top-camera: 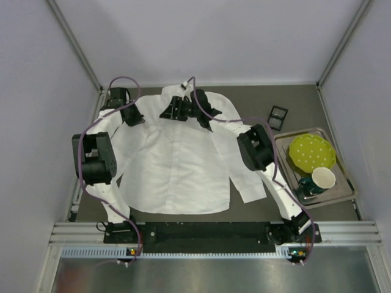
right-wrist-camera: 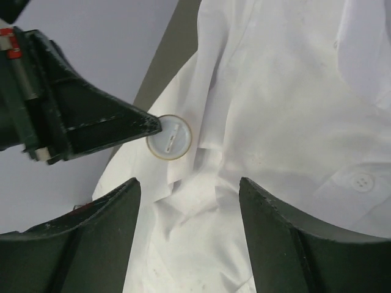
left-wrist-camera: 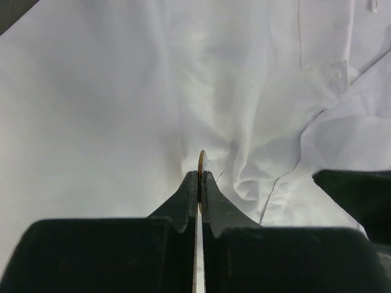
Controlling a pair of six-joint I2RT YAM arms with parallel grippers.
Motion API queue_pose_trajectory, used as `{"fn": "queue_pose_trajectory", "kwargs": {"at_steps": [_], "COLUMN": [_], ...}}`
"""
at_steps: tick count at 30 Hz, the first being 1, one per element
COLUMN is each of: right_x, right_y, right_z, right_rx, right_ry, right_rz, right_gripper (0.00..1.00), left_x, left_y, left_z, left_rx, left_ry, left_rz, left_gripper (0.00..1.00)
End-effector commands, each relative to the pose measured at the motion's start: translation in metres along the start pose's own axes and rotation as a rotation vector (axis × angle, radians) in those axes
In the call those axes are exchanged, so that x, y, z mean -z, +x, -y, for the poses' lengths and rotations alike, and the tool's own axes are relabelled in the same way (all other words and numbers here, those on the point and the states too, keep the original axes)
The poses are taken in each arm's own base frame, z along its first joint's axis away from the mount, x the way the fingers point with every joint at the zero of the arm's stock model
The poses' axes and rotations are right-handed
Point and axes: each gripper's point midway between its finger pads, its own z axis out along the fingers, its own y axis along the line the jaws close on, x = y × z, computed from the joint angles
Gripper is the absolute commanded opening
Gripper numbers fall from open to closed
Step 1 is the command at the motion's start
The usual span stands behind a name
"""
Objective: Remove the brooch from the garment
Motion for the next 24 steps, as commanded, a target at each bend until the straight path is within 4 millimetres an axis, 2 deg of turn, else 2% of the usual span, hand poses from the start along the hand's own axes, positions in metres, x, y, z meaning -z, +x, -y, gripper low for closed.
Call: {"fn": "queue_pose_trajectory", "kwargs": {"at_steps": [1,2,5,11,12,13,14,15,16,19,22,23,24], "right_x": [0.032,0.036,0.05,0.085,0.09,0.094,0.099,0.103,0.108,0.118,0.123,0.128,0.124], "right_y": [-0.043,-0.045,-0.049,-0.053,-0.054,-0.046,-0.048,-0.047,-0.043,-0.047,-0.058,-0.065,-0.06], "right_z": [-0.031,-0.028,-0.031,-0.028,-0.028,-0.02,-0.024,-0.02,-0.009,0.01,0.028,0.042,0.061], "right_rx": [0.064,0.069,0.092,0.141,0.146,0.143,0.148,0.143,0.126,0.095,0.077,0.07,0.056], "right_ry": [-0.008,0.001,0.018,0.105,0.112,0.131,0.128,0.138,0.161,0.194,0.233,0.269,0.303], "right_rz": [0.047,0.047,0.045,0.047,0.049,0.035,0.038,0.038,0.031,0.041,0.068,0.086,0.075], "right_gripper": [0.66,0.66,0.66,0.66,0.66,0.67,0.66,0.67,0.67,0.66,0.66,0.66,0.66], "left_x": [-0.019,-0.025,-0.026,-0.01,-0.008,-0.007,-0.004,-0.002,-0.003,-0.004,-0.02,-0.03,-0.034], "left_y": [-0.024,-0.026,-0.034,-0.031,-0.03,-0.034,-0.032,-0.027,-0.032,-0.032,-0.036,-0.029,-0.029], "left_z": [0.007,-0.001,-0.007,-0.03,-0.03,-0.027,-0.025,-0.007,0.006,0.028,0.022,0.012,0.006], "left_rx": [0.083,0.107,0.138,0.108,0.106,0.101,0.106,0.105,0.109,0.146,0.162,0.18,0.186], "left_ry": [0.047,0.037,0.042,-0.064,-0.062,-0.04,-0.011,0.098,0.168,0.285,0.256,0.212,0.178], "left_rz": [0.038,0.033,0.041,0.048,0.052,0.071,0.076,0.045,0.066,0.035,0.031,0.003,0.001], "left_gripper": [0.0,0.0,0.0,0.0,0.0,0.0,0.0,0.0,0.0,0.0,0.0,0.0,0.0]}}
